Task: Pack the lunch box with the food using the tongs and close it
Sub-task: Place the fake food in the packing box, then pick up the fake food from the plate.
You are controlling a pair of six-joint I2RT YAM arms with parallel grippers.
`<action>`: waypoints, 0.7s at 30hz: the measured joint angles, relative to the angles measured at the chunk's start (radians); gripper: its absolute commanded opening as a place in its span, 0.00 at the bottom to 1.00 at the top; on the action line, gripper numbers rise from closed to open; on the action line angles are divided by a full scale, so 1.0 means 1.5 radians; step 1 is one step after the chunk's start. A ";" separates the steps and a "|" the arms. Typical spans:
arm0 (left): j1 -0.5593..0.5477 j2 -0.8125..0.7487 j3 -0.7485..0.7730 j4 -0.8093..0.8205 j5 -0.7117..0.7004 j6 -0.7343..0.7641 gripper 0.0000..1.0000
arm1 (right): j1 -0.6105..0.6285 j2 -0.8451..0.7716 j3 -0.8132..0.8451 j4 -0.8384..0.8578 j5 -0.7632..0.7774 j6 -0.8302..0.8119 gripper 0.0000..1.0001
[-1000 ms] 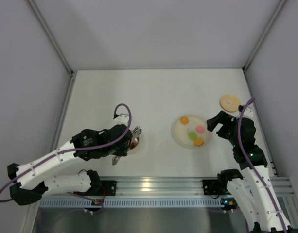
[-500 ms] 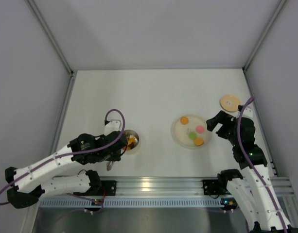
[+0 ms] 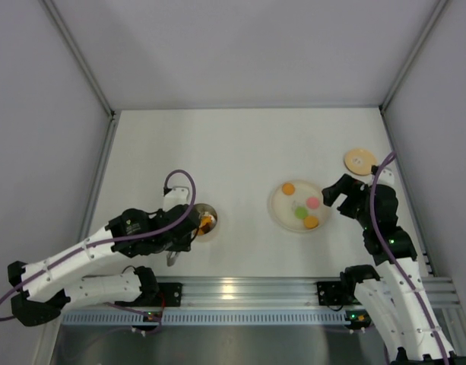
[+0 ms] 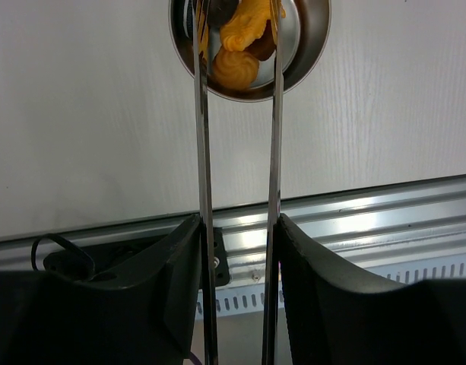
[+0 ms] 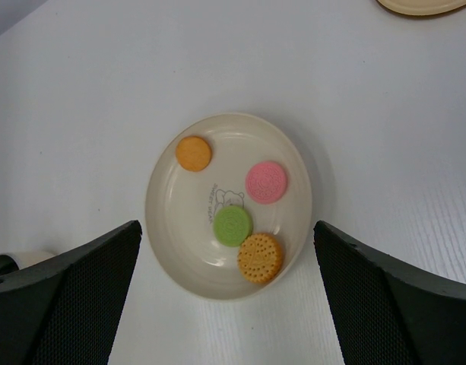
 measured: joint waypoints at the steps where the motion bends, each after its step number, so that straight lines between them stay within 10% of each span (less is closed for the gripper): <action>1: 0.000 0.003 0.004 -0.001 0.000 0.004 0.47 | 0.000 0.000 0.000 0.000 0.000 0.000 0.94; 21: 0.000 0.462 0.324 0.249 0.086 0.215 0.48 | 0.000 -0.019 0.000 -0.008 0.004 0.004 0.94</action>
